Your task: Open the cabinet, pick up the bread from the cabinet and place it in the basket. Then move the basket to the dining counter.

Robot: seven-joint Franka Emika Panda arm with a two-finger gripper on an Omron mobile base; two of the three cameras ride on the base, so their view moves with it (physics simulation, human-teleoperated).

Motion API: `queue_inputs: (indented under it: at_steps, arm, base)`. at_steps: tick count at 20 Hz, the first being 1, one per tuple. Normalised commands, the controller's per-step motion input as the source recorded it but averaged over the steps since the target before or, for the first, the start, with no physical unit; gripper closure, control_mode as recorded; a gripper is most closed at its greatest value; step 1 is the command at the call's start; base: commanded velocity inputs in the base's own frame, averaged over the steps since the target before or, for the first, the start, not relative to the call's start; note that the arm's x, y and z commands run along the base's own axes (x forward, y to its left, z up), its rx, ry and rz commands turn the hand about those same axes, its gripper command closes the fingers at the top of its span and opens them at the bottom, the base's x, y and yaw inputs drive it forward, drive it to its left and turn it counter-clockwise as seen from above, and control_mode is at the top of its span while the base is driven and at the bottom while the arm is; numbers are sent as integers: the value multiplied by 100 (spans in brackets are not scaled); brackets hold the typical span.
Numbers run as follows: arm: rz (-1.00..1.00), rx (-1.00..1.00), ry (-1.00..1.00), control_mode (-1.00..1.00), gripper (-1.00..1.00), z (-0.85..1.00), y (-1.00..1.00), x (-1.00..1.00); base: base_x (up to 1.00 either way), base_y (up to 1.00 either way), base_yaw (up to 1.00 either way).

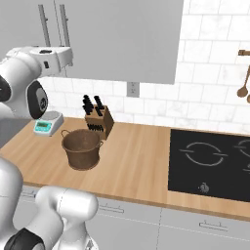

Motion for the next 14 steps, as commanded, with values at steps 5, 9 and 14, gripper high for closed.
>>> queue_inputs:
  at_steps: [5,9,14]
  arm:
    - [0,0,-3,-100,-100,17,10,12]
    - [0,0,0,-100,-100,-19,9,17]
    - [0,0,-15,-100,-100,-40,1,15]
  base:
    - [0,0,0]
    - [0,0,0]
    - [0,0,0]
